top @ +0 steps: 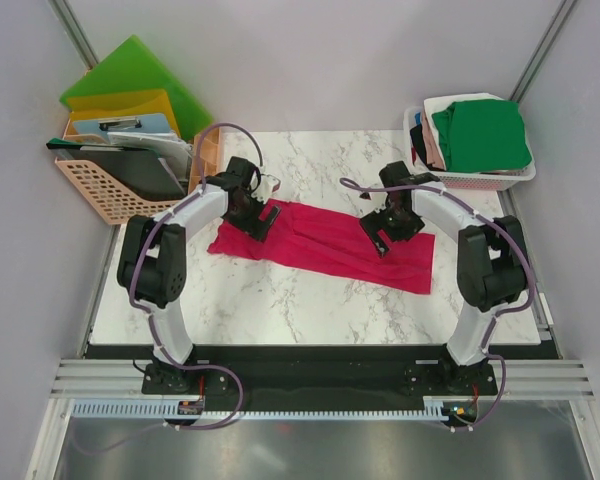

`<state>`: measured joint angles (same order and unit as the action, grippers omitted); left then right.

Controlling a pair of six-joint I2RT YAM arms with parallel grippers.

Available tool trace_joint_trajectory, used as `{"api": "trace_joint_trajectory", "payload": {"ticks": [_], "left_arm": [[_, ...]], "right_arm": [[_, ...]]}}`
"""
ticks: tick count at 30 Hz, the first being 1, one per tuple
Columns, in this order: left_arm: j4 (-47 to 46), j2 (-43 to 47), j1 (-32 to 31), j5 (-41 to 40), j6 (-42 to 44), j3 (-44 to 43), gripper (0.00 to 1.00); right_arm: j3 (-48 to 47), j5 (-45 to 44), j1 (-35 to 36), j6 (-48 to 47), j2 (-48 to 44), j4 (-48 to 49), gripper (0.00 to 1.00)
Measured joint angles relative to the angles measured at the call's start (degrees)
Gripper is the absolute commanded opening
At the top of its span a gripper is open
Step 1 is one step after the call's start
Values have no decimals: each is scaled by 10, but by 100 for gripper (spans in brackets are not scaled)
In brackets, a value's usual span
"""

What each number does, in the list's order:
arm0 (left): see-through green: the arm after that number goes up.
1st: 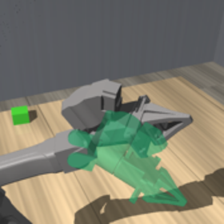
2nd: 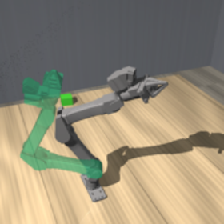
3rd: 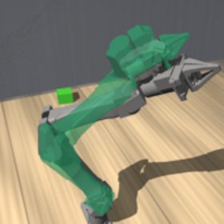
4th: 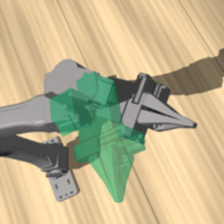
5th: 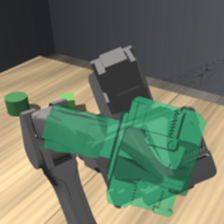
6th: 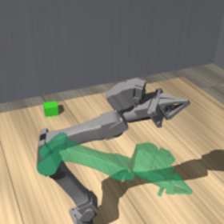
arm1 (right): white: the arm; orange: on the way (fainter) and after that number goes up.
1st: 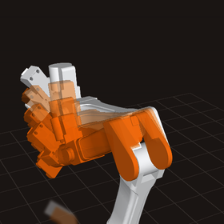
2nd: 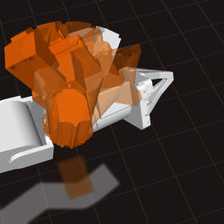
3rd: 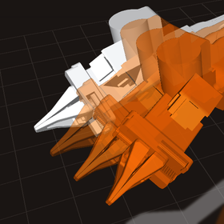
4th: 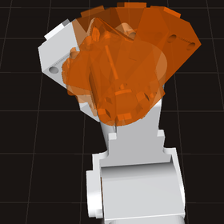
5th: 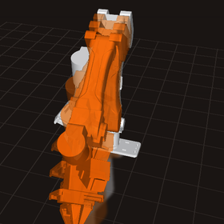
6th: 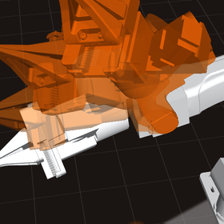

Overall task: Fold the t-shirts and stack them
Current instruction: Rotate the tshirt 90 degrees

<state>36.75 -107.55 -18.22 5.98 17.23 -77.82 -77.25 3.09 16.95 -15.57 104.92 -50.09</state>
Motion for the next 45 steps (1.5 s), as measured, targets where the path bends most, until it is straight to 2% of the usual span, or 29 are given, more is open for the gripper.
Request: {"api": "trace_joint_trajectory", "payload": {"ticks": [14, 19, 27, 40, 45], "left_arm": [[13, -10, -43, -17, 0, -3, 100], [15, -64, -54, -31, 0, -21, 100], [28, -83, -49, -42, -2, -53, 100], [73, -149, -41, -43, -12, -155, 100], [95, -197, -41, -44, -11, -236, 100]], "right_arm": [[27, -34, -53, 22, 53, 31, 98], [27, -30, -54, 24, 55, 30, 97], [69, -24, -54, 20, 24, 33, 98], [126, -18, -36, -27, -15, -7, 98], [142, -16, -14, -36, -28, -8, 98]]}}
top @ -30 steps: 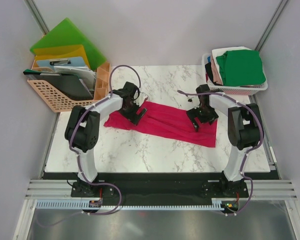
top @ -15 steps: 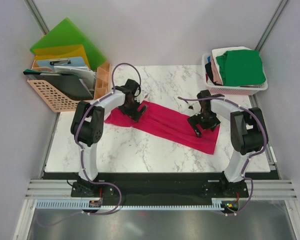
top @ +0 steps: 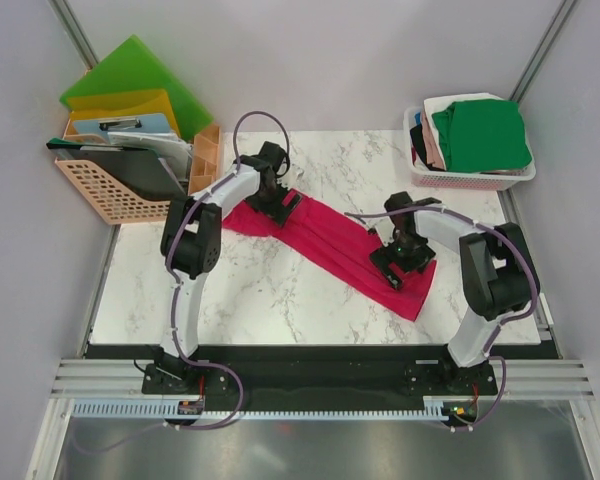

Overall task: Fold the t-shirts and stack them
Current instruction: Rotate the tshirt 90 degrees

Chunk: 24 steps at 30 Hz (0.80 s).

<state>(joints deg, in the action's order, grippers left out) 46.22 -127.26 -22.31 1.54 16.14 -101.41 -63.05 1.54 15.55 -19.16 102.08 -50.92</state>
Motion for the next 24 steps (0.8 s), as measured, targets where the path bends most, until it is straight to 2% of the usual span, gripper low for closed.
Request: {"api": "trace_joint_trajectory", "payload": {"ticks": [11, 17, 20, 24], "left_arm": [[20, -145, 0, -22, 13, -248, 100], [30, -194, 0, -45, 34, -336, 100], [30, -215, -3, -53, 47, -373, 100], [27, -222, -12, -67, 60, -384, 100]], "right_arm": [[25, 26, 135, -22, -40, -25, 98], [17, 15, 233, -20, -7, -40, 98], [-11, 6, 301, -14, 21, -58, 98], [-67, 21, 356, 1, 61, -75, 98]]}}
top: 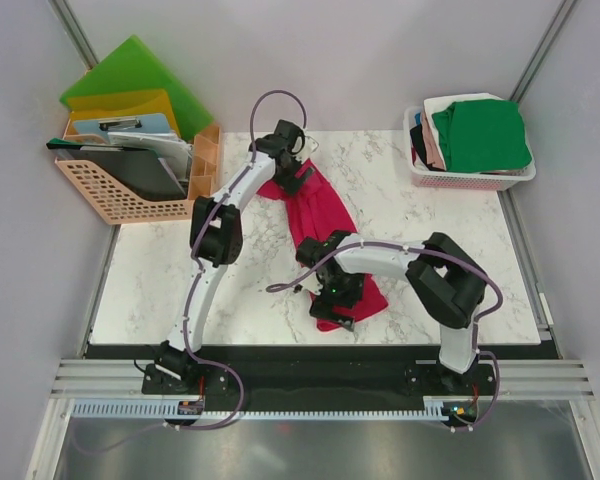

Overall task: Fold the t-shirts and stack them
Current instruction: Rotate the tshirt 90 degrees

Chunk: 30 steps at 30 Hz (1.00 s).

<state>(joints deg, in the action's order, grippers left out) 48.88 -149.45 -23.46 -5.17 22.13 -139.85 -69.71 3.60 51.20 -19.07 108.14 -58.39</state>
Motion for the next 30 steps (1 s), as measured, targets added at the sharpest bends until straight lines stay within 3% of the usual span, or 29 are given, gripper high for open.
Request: {"api": "trace_joint_trajectory", "payload": {"ticks": [9, 21, 30], "left_arm": [[-18, 0, -13, -8, 9, 0, 100], [-40, -2, -44, -20, 25, 4, 100], [-44, 50, -42, -19, 25, 52, 100]], "right_arm": [[-100, 42, 82, 16, 58, 3, 98], [-203, 125, 128, 5, 90, -8, 98], [-252, 124, 159, -17, -68, -66, 98]]}}
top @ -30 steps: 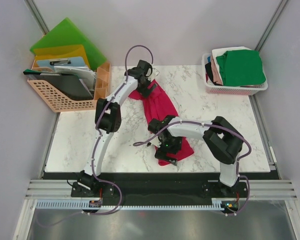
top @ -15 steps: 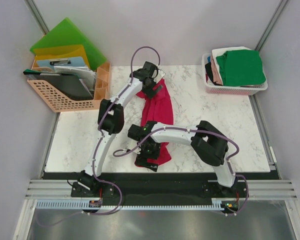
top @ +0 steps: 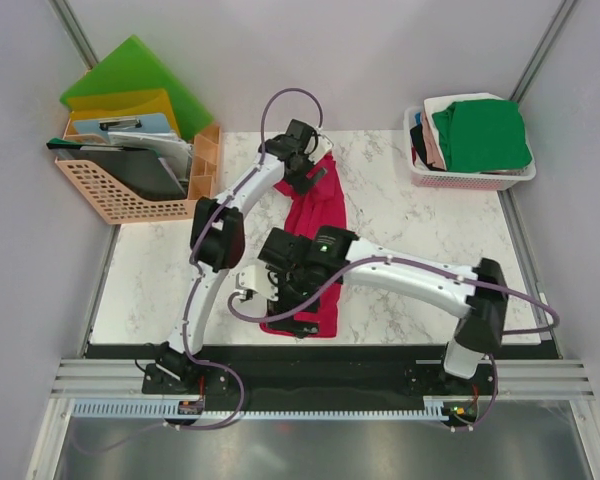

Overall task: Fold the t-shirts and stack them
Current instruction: Rotate the tshirt 90 degrees

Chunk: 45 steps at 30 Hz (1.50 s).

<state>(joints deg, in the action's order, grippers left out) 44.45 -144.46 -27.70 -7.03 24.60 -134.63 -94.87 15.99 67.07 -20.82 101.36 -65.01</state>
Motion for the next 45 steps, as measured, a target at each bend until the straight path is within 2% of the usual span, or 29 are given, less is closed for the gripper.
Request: {"api": "trace_joint_trajectory", "payload": {"ticks": [4, 9, 13, 16, 17, 20, 23, 26, 29, 31, 36, 40, 42, 43, 45], "left_arm": [[-1, 76, 1, -12, 14, 16, 100], [-34, 248, 21, -31, 28, 75, 100], [-68, 437, 91, 12, -9, 205, 100], [-61, 573, 156, 42, -40, 311, 100], [-48, 625, 163, 61, -52, 355, 100], [-37, 681, 144, 117, -70, 439, 99], [-24, 695, 132, 165, -81, 532, 99], [-7, 664, 133, 177, -87, 606, 99], [21, 657, 134, 180, -87, 629, 100], [20, 668, 134, 191, -87, 628, 100], [13, 691, 133, 213, -87, 632, 100], [-16, 680, 130, 239, -86, 662, 96], [-22, 647, 122, 242, -86, 660, 94], [-30, 621, 113, 242, -86, 653, 88], [-34, 553, 92, 242, -86, 624, 85]], "right_arm": [[2, -8, -3, -17, -70, -11, 98], [56, -17, -47, -33, -99, 1, 98], [115, -35, -180, -29, -113, 57, 98], [111, -48, -297, -6, -100, 104, 98], [98, -57, -328, 3, -85, 116, 98], [38, -90, -361, 30, -21, 154, 98], [-78, -104, -353, 51, 78, 174, 98], [-245, -108, -347, 78, 208, 168, 98], [-380, -123, -347, 98, 320, 172, 98], [-426, -135, -352, 106, 369, 171, 98], [-416, -131, -388, 125, 395, 156, 98], [-303, -113, -431, 136, 342, 188, 98], [-249, -110, -448, 138, 308, 193, 98], [-221, -108, -455, 138, 287, 196, 98], [-180, -107, -462, 136, 246, 202, 98]]}}
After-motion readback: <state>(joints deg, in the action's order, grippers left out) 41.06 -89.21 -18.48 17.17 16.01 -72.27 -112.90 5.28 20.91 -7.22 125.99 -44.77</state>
